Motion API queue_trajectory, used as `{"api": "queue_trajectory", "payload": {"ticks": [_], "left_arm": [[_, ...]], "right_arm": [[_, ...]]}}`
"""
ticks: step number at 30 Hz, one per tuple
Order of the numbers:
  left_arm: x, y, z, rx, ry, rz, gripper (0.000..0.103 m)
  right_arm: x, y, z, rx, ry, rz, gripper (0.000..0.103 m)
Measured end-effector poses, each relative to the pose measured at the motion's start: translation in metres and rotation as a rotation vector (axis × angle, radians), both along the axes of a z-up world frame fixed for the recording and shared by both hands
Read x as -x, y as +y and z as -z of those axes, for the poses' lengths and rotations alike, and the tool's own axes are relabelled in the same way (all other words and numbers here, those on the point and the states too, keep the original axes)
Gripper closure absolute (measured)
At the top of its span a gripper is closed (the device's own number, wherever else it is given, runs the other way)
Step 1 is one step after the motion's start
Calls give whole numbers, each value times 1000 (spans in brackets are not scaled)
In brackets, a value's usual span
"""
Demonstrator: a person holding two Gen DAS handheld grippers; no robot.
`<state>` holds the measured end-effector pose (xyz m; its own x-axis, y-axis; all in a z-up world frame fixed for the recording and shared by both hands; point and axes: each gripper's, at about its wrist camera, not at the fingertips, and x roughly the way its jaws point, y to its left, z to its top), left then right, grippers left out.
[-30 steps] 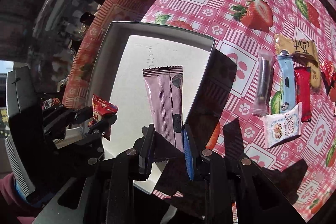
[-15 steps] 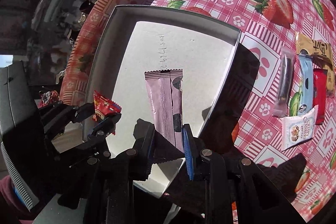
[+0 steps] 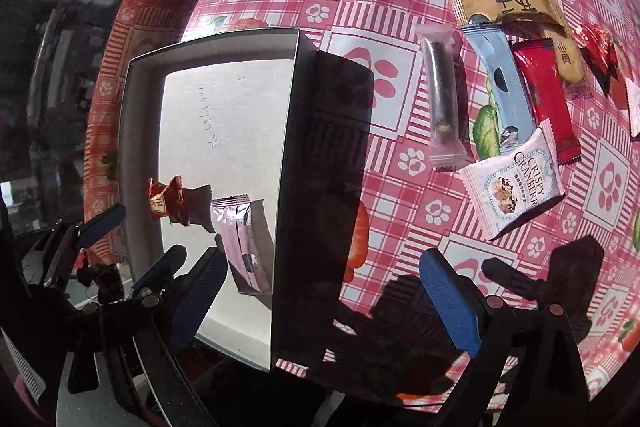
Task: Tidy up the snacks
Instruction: 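Grasp the clear-wrapped bar with left tool while right tool grasps Crispy Cranberry packet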
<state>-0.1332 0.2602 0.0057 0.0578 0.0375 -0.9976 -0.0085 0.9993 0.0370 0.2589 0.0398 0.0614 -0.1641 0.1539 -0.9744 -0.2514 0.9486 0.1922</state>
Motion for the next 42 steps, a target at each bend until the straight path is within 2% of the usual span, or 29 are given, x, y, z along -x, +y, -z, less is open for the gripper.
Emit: {"api": "queue_trajectory", "payload": {"ticks": [8, 12, 15, 17, 19, 22, 23, 24, 29, 34, 37, 38, 39, 40, 41, 42], "left_arm": [[-23, -36, -12, 52, -1, 60, 25], [-34, -45, -16, 63, 6, 65, 25], [-42, -51, -18, 71, 10, 59, 25], [-50, -56, -18, 75, 7, 59, 25], [-60, -64, -18, 83, -1, 64, 25], [-78, -79, -14, 98, -2, 76, 25], [-84, -85, -11, 100, -1, 80, 25], [-90, -91, -8, 105, 2, 85, 25], [-125, -118, 19, 115, 33, 78, 25], [-156, -127, 60, 61, 86, 19, 25], [-163, -127, 71, 47, 94, -16, 25], [-163, -129, 69, 38, 75, -6, 27], [-162, -133, 67, 39, 63, 12, 35], [-160, -136, 65, 42, 53, 34, 48], [-157, -140, 63, 40, 46, 55, 56], [-154, -144, 62, 35, 43, 74, 72]], "right_arm": [[-10, -114, 14, 42, 57, 406, 5], [-27, -143, 25, 36, 59, 556, 5], [-38, -147, 34, 5, 62, 612, 6], [-43, -148, 41, 7, 66, 610, 6], [-43, -148, 41, 44, 55, 594, 13], [-33, -144, 33, 72, 24, 539, 37], [-30, -145, 30, 70, 19, 515, 50], [-32, -153, 31, 65, 19, 492, 54], [-13, -173, 25, 43, 31, 480, 57], [14, -202, 19, 79, 11, 413, 57], [32, -219, 17, 94, -2, 373, 56], [36, -222, 16, 97, -2, 365, 56], [40, -226, 16, 97, -2, 360, 56], [43, -230, 16, 96, -2, 358, 56], [48, -238, 17, 93, -2, 354, 56], [51, -245, 17, 89, 0, 348, 56]]}}
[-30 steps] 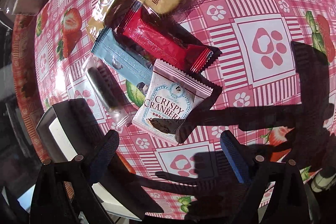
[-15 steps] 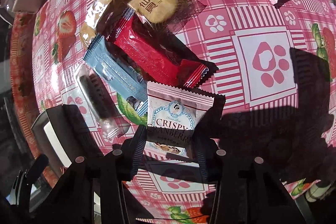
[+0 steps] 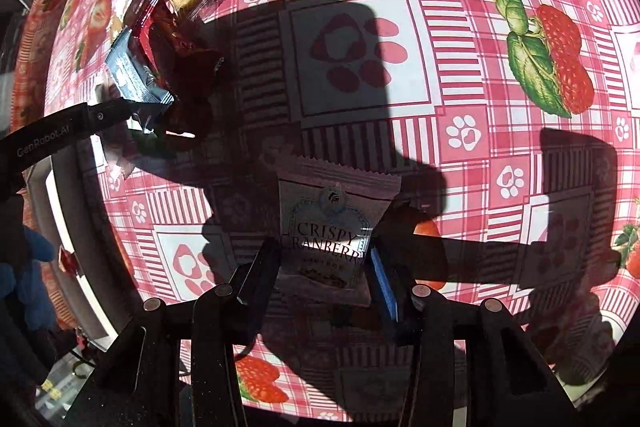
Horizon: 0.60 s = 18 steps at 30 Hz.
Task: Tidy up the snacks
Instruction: 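Grasp the clear-wrapped bar with left tool while right tool grasps Crispy Cranberry packet, then lift both held packets and move them toward the white box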
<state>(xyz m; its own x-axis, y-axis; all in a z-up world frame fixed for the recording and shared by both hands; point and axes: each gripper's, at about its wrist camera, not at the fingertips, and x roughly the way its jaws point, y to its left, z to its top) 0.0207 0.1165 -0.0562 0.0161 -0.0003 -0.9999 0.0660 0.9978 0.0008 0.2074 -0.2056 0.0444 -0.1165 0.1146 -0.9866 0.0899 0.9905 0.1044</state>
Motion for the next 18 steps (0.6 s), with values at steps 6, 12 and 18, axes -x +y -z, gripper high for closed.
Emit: {"api": "queue_trajectory", "payload": {"ticks": [6, 12, 18], "left_arm": [[64, -10, 2, 24, 42, 68, 81], [114, 2, 1, 33, 83, 100, 55], [107, 25, -5, 4, 52, 85, 29]], "right_arm": [[31, -37, -3, 42, 2, -120, 56], [78, -89, -3, 67, 50, -158, 50], [95, -126, -13, 98, 9, -105, 7]]}}
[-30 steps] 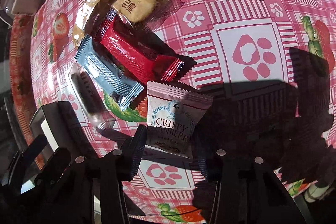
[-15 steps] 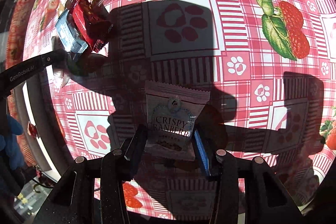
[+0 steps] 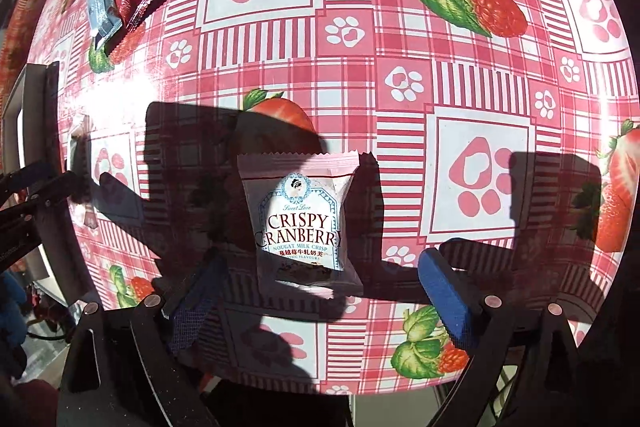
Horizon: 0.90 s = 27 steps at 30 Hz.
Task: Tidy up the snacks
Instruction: 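Lift both held packets and move them toward the white box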
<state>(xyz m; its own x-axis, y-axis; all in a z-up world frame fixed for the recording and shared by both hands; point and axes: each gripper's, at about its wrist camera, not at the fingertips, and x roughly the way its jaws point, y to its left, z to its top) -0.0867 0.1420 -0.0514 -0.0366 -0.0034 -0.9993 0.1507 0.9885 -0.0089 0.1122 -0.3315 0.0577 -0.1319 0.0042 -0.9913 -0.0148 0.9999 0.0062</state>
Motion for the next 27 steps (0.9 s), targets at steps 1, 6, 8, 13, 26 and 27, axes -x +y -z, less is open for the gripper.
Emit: {"api": "queue_trajectory", "payload": {"ticks": [1, 6, 8, 13, 26, 27], "left_arm": [[-2, 0, 2, -6, 3, 3, 29], [-17, -10, 20, -17, 47, 28, 27], [-17, -15, 21, -18, 29, 33, 24], [-8, -27, 19, -15, 21, 32, 22], [-1, -36, 14, -13, 22, 32, 21], [-1, -37, 18, -14, 25, 39, 21]], "right_arm": [[-2, -1, -1, -25, -9, -5, 7], [-37, 4, 15, 7, -10, 1, 6], [-44, 17, 17, 29, 5, -2, 7], [-38, 11, 25, 51, 4, 6, 1], [-36, 5, 19, 33, 6, 12, 0], [-36, 5, 20, 33, 15, 13, 0]]}}
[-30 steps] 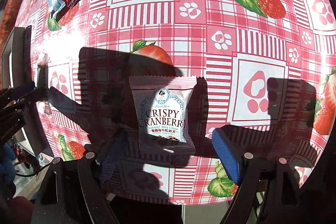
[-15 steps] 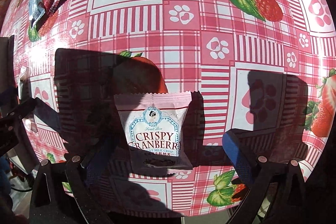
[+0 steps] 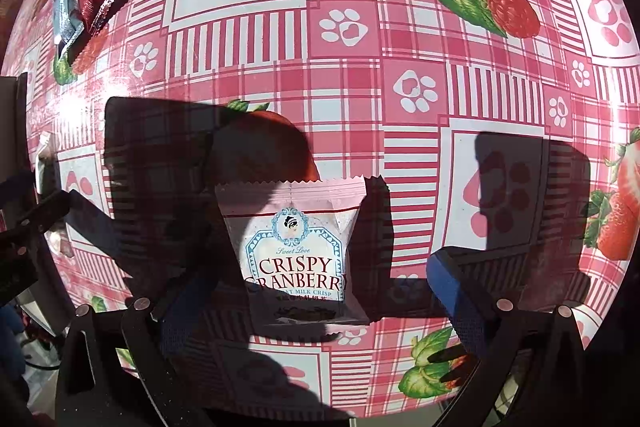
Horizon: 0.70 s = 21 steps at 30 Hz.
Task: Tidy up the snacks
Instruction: 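Lift both held packets and move them toward the white box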
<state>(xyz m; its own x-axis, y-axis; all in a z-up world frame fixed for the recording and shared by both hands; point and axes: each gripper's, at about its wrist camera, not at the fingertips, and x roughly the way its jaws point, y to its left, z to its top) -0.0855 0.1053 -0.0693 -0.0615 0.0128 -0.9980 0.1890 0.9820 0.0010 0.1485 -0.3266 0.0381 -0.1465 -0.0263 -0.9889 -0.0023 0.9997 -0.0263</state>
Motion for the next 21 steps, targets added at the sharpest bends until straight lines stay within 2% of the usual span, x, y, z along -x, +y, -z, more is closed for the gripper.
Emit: {"api": "queue_trajectory", "payload": {"ticks": [2, 4, 5, 6, 7, 8, 9, 10, 12, 21], "left_arm": [[1, -4, 0, -1, 6, 11, 23], [3, -11, -3, 2, 7, 26, 31], [4, -15, -4, 2, 5, 37, 35], [5, -17, -6, 2, 1, 48, 44], [6, -20, -8, 5, -5, 60, 58], [6, -22, -10, 4, -10, 72, 66], [7, -23, -11, 6, -9, 80, 81], [7, -24, -11, 18, -4, 81, 85], [7, -24, -13, 31, 1, 75, 86], [12, -23, -49, 72, -70, 83, 86]], "right_arm": [[-5, 0, 5, 2, 14, -2, 0], [-9, 2, 6, 8, 21, -11, 0], [-9, 4, 5, 9, 23, -16, 3], [-10, 6, 4, 6, 18, -20, 10], [-9, 9, 1, 5, 12, -28, 14], [-9, 12, -3, 4, 5, -39, 25], [-8, 14, -6, 5, -3, -50, 36], [-8, 17, -8, 6, -10, -60, 40], [-10, 19, -13, 2, -25, -67, 61], [-18, 16, -33, -124, -40, -12, 61]]}}
